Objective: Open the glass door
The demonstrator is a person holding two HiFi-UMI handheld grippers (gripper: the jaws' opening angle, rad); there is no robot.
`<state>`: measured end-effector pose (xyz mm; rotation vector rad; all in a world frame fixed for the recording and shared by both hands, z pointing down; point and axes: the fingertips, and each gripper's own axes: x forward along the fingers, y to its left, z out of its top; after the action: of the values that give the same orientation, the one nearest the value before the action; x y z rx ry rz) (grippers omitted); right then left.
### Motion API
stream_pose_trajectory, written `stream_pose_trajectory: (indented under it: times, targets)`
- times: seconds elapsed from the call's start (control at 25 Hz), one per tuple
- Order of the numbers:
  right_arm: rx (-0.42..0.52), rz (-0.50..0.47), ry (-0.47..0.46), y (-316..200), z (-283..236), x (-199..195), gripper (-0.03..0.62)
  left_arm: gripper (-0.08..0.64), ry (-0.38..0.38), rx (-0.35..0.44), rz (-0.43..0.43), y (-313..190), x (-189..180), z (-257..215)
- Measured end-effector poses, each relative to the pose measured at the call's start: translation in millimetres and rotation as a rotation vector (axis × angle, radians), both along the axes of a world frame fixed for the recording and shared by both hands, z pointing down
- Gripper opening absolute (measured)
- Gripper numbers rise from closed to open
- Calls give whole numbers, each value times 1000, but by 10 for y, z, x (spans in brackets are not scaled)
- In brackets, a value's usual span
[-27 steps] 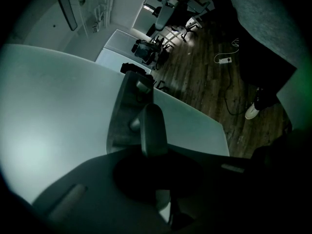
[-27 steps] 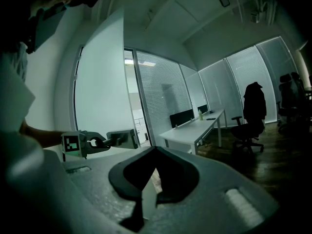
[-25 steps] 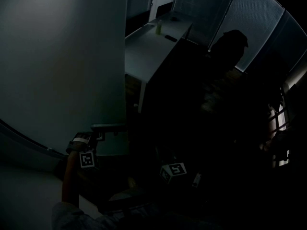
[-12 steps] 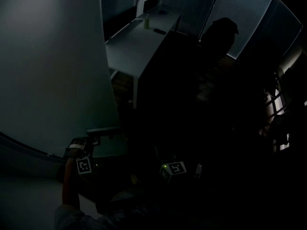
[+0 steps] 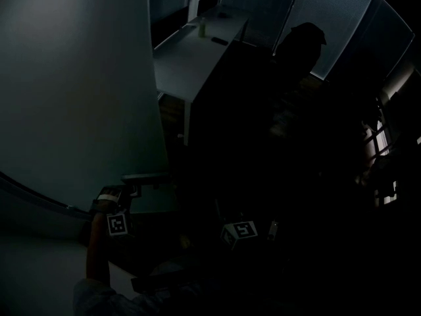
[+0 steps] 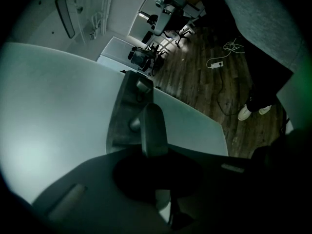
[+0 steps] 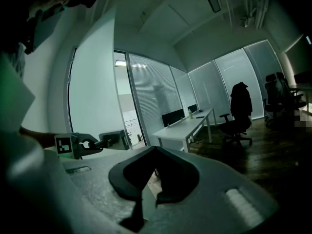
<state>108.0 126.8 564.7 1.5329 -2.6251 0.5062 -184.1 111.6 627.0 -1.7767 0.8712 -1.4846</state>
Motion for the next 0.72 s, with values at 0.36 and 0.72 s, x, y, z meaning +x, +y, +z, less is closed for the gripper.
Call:
stream_pose_trajectory:
  times: [0.36,0.72]
  targets:
    - [17,0,-4,254,-32,-96,2,8,-1,-6,31,267,10,24]
    - [25,3,-11,484,-21,-113,0,8,-2,-11,61,535,48,16]
